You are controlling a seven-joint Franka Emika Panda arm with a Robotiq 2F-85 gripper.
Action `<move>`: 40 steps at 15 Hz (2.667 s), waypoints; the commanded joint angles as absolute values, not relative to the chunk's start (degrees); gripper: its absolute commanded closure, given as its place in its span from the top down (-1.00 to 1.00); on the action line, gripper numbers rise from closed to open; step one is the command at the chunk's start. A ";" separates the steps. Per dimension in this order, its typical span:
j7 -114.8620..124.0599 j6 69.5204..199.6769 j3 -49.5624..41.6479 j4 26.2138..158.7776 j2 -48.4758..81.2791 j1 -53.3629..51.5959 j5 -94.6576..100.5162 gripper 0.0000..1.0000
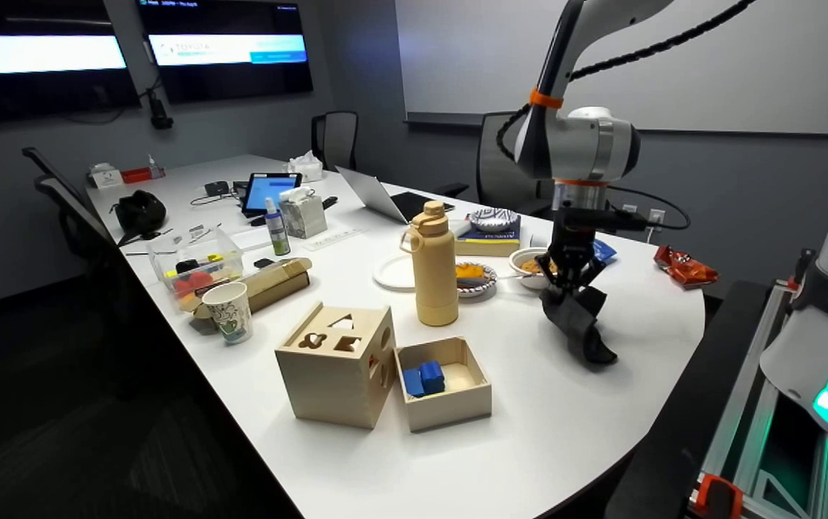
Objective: Use the black cloth to wipe the table
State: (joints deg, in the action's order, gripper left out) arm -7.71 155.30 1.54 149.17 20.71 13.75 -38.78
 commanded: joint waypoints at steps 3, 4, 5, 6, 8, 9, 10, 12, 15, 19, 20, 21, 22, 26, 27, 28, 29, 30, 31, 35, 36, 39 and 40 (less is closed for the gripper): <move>-1.85 143.33 0.92 143.11 20.75 10.58 -33.24 -0.97; -2.07 141.90 1.12 142.23 21.66 10.97 -34.69 -0.97; -2.17 141.28 1.20 141.72 22.59 11.23 -35.94 -0.97; -2.76 140.84 1.18 140.85 24.12 11.86 -37.48 -0.97; -2.90 140.87 1.01 140.10 26.53 12.41 -39.83 -0.97; -2.99 140.78 0.98 139.63 27.80 12.75 -41.01 -0.97; -2.48 141.06 0.62 139.04 29.48 12.89 -41.79 -0.97; -1.49 141.20 0.07 137.93 32.50 13.38 -43.82 -0.97; 1.00 141.93 -2.17 136.34 35.87 14.24 -46.42 -0.97; 5.19 142.51 -5.45 133.59 37.26 15.19 -49.01 -0.97; 6.01 142.10 -5.88 132.57 37.07 15.33 -49.38 -0.97; 6.90 141.39 -6.05 131.38 36.92 15.01 -49.18 -0.97; 7.48 140.80 -6.07 130.14 36.91 14.82 -48.84 -0.97; 10.14 137.45 -5.47 124.37 38.22 10.81 -43.24 -0.97; 10.11 136.15 -5.08 123.25 38.71 10.22 -41.82 -0.97; 10.04 135.13 -4.66 122.46 39.10 9.75 -40.77 -0.97; 9.84 134.22 -4.49 121.74 39.82 9.55 -39.80 -0.97; 9.57 133.74 -4.14 121.55 40.23 9.34 -39.42 -0.97; 9.05 133.78 -3.66 121.90 40.77 9.46 -39.68 -0.97; 7.89 135.18 -3.39 125.20 43.24 11.35 -42.48 -0.97; 7.51 135.08 -3.40 125.88 43.23 12.12 -43.89 -0.97; 6.14 135.84 -3.87 128.62 42.03 14.61 -49.63 -0.97; 5.67 136.19 -4.10 129.36 41.48 15.23 -52.02 -0.97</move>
